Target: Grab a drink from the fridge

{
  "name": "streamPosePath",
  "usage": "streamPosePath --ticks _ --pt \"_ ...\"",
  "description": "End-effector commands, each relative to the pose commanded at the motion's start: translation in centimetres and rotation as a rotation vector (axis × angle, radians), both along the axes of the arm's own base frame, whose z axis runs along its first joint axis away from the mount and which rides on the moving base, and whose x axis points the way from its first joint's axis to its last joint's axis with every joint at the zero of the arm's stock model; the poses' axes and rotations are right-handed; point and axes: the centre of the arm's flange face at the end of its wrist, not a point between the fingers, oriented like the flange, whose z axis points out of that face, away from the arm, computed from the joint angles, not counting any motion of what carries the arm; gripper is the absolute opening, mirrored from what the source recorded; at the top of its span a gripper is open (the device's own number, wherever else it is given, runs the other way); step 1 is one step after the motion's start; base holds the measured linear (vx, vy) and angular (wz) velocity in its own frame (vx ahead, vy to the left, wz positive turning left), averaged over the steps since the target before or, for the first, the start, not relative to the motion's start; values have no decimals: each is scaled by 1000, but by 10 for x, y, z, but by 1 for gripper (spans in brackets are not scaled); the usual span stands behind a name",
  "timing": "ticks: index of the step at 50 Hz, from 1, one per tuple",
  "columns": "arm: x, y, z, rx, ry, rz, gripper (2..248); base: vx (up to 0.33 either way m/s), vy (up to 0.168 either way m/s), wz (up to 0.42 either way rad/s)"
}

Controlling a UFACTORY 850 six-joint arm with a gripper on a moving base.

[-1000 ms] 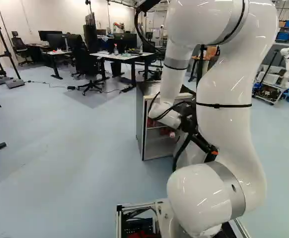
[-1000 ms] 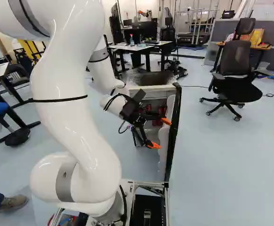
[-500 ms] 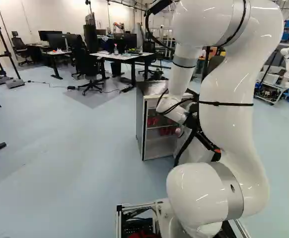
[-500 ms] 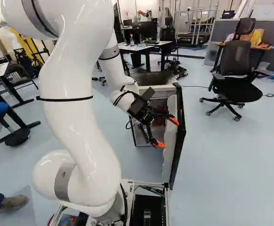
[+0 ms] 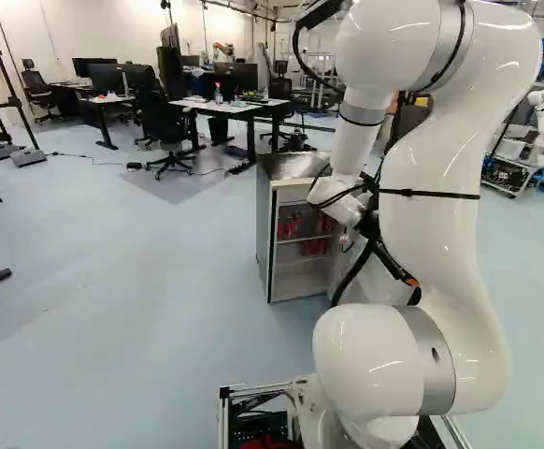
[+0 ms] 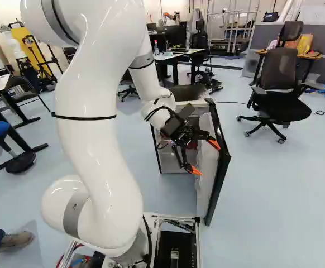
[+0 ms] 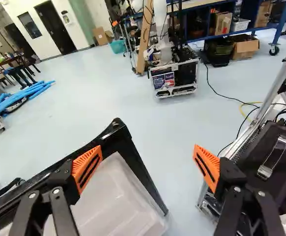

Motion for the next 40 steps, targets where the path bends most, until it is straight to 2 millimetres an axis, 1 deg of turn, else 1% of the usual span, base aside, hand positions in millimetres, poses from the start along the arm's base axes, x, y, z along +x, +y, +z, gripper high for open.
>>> streamPosePath --ticks 40 --pt "19 -65 5 3 -84 -134 247 0 0 0"
